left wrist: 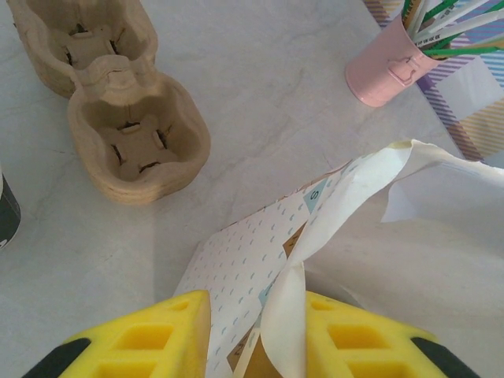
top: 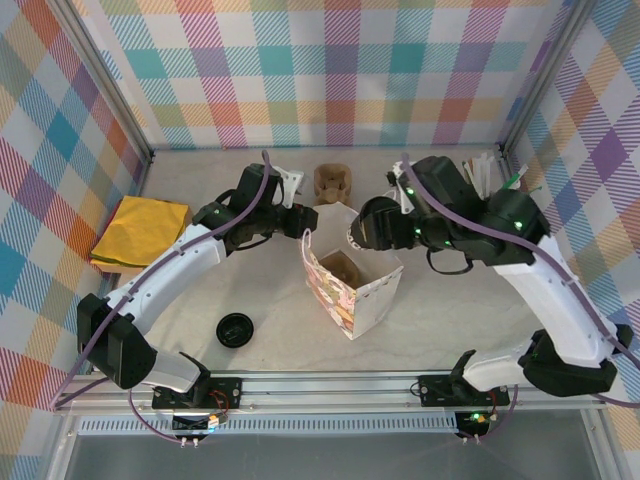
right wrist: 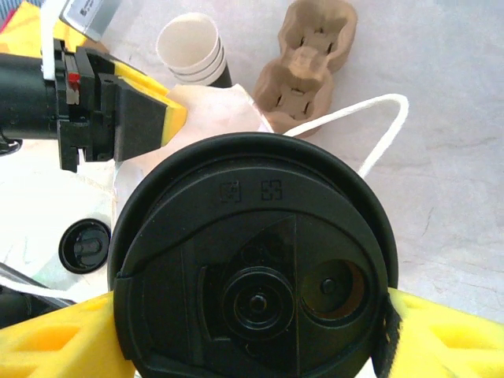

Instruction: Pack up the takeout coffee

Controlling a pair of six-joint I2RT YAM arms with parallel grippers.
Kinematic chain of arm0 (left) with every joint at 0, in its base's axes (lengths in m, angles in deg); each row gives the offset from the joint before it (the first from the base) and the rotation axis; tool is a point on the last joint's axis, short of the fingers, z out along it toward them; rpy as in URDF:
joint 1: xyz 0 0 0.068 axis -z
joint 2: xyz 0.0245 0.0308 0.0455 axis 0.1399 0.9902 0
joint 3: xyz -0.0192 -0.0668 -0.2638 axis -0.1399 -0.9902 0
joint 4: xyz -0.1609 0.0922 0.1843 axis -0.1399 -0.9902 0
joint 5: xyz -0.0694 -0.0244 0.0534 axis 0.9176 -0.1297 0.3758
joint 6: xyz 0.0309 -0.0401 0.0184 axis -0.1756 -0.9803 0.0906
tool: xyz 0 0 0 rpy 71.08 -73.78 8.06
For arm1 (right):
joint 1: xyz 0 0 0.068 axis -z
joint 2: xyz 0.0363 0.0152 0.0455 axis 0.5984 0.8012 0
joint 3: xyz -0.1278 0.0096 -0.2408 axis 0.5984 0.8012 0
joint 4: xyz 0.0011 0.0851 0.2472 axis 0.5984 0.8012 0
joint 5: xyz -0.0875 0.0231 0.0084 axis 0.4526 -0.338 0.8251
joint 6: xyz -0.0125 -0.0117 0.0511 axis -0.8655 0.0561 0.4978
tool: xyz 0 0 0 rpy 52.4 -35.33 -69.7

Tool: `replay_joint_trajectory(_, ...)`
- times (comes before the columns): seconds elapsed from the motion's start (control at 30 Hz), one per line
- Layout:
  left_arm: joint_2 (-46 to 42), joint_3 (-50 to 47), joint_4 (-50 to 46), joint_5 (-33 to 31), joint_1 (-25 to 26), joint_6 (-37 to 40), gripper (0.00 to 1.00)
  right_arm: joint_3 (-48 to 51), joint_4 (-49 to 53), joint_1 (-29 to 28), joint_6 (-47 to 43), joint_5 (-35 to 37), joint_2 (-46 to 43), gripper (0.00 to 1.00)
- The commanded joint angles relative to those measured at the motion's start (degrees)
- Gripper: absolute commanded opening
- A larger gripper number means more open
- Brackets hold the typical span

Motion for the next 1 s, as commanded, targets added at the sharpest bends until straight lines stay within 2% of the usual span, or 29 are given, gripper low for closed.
replay_joint_trajectory(0.0, 0.7, 1.7, -1.5, -1.4, 0.3, 0.4, 0.32, -1.0, 1.6, -0.4, 0.6, 3.6, -3.1, 0.7)
replay_joint_trajectory(0.53, 0.1, 1.1, -1.8, -4.8, 0.3, -0.3, 0.31, 7.3, 8.3, -0.3, 5.6, 15.4, -12.6, 0.7)
replay_joint_trajectory(0.73, -1.1, 0.5, -2.3, -8.7, 0.3, -0.8, 0.3, 13.7, 9.0, 1.0, 7.4, 18.0, -13.5, 0.72)
replay_joint_trajectory(0.83, -2.1, 0.2, -3.4, -11.9, 0.2, -0.9, 0.3, 17.2, 7.7, 2.6, 7.4, 17.3, -13.8, 0.71)
replay_joint_trajectory(0.97, -3.6, 0.0, -4.8, -16.8, 0.2, -1.2, 0.3, 23.5, 4.0, 7.6, 6.5, 12.5, -14.5, 0.71)
